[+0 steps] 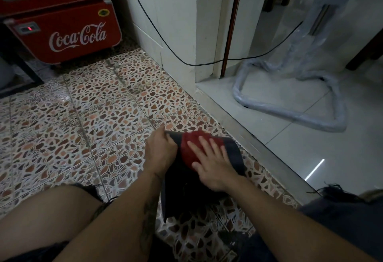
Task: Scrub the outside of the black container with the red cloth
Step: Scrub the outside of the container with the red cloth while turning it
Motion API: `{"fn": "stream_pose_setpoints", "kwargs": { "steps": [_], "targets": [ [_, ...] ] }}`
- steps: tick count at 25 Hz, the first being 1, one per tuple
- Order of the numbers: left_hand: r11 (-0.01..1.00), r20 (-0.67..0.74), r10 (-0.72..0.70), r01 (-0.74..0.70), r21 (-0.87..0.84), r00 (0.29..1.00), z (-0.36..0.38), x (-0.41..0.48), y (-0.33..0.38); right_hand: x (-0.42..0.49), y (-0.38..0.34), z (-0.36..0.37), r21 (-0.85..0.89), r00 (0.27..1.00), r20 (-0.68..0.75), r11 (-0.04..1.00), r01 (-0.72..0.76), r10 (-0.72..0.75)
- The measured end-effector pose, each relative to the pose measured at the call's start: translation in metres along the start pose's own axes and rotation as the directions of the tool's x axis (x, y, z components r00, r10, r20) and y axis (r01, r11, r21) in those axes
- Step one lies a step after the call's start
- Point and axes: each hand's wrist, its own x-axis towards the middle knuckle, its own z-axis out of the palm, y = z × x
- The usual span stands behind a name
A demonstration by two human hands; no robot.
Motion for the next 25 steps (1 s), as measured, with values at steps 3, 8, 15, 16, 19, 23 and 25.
{"fn": "stream_pose_setpoints", "kwargs": {
  "steps": [3, 8, 15, 16, 19, 23, 25],
  "targets": [
    [0.996, 0.044, 0.093, -0.094, 0.011, 0.995, 0.005, -0.020, -0.009, 0.008, 0.026, 0.002, 0.039, 0.971, -0.002, 0.970, -0.238, 0.238],
    [0.989, -0.004, 0.146, -0.146, -0.027, 0.989, 0.015, -0.034, -0.027, 0.020, 0.029, -0.008, 0.094, 0.911, 0.026, 0.907, -0.411, 0.411],
    [0.953, 0.021, -0.014, 0.019, -0.303, 1.000, 0.011, 0.000, -0.015, 0.007, 0.012, 0.020, -0.006, 0.990, -0.136, 0.999, 0.033, -0.034],
    [0.950, 0.031, -0.019, 0.028, -0.311, 0.999, 0.011, 0.003, -0.015, 0.005, 0.027, 0.019, -0.013, 0.989, -0.142, 0.999, -0.038, 0.035],
    [0.947, 0.049, -0.026, 0.040, -0.320, 0.998, 0.014, 0.009, -0.014, 0.004, 0.048, 0.010, 0.027, 0.950, -0.105, 0.956, -0.293, 0.295],
    [0.960, 0.058, -0.035, 0.050, -0.277, 0.998, 0.014, 0.016, -0.012, 0.001, -0.007, 0.012, 0.062, 0.985, -0.134, 0.993, -0.099, 0.107],
    [0.963, 0.074, -0.045, 0.063, -0.262, 0.996, 0.013, 0.023, -0.009, 0.000, -0.018, 0.014, 0.076, 0.985, -0.162, 0.994, 0.078, -0.065]
  ]
}}
